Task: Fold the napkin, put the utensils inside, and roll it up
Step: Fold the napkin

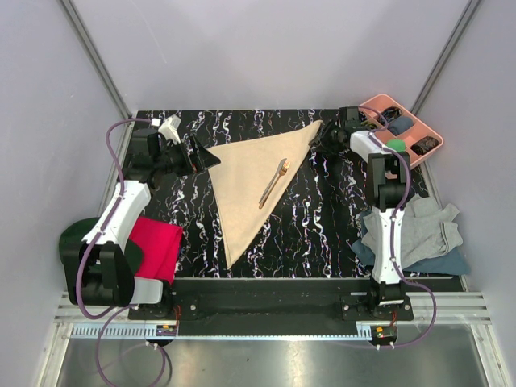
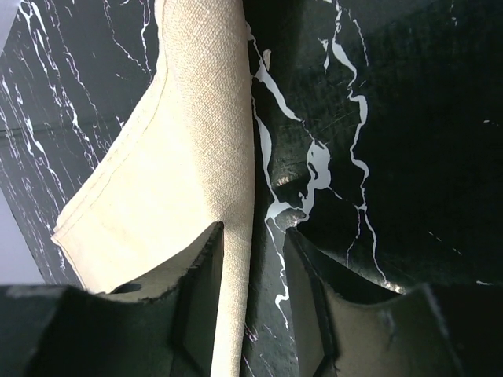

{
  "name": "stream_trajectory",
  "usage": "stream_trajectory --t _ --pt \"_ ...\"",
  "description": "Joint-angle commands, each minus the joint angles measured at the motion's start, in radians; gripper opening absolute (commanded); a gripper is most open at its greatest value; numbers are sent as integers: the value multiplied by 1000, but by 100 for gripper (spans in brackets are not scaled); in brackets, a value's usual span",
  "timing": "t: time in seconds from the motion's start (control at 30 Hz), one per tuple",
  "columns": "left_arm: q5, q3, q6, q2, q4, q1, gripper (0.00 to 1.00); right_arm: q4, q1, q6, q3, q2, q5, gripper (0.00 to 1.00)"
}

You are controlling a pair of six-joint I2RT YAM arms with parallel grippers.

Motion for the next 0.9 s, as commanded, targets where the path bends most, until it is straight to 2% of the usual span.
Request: stream_trajectory --t 0.0,0.23,0.63,0.87 --pt "-7 -2 15 -5 35 -3 97 -1 7 7 -41 -52 10 46" --pt "-7 -3 14 -5 35 -3 97 9 7 13 -26 -12 -26 45" --pt "-5 0 15 -2 35 -5 97 -36 8 -19 0 32 -16 37" --pt "-7 -2 14 -2 37 -5 97 -51 13 -31 55 66 -30 37"
